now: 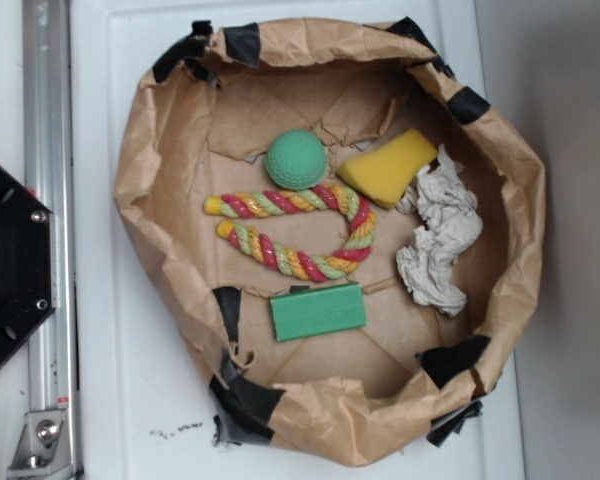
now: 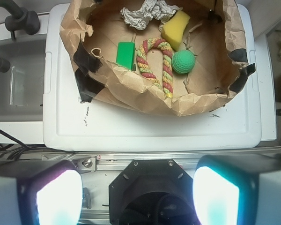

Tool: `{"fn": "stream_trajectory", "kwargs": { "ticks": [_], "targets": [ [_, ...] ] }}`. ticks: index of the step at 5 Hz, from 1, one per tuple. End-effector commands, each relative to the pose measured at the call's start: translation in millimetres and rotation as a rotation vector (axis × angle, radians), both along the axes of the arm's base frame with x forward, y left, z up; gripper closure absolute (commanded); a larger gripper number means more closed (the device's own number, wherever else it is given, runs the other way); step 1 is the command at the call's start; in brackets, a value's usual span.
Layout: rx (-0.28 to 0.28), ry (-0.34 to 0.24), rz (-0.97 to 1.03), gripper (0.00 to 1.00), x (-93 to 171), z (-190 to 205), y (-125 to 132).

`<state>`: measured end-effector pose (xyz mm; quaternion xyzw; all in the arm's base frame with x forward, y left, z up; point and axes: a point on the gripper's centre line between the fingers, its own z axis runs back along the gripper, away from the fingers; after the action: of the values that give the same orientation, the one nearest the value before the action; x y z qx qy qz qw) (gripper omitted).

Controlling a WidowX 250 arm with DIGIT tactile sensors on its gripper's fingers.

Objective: Grab the green block.

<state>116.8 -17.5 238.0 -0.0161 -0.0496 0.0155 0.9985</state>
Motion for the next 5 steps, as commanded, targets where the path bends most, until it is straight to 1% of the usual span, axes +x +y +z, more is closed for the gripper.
{"fn": "stream_trajectory", "kwargs": {
  "ticks": [1,2,3,4,5],
  "targets": [
    [0.000,0.000,0.000,0.00,0,0,0],
    [0.039,-0.095,0.043,0.00,38,-29,2],
    [0.033,-0.089,0.095,0.00,72,-60,6],
    [-0.066,-0.112,0.143,0.00,108,-87,1],
    [-0.086,-0.083,0.309,0.00,125,-103,6]
  ]
}}
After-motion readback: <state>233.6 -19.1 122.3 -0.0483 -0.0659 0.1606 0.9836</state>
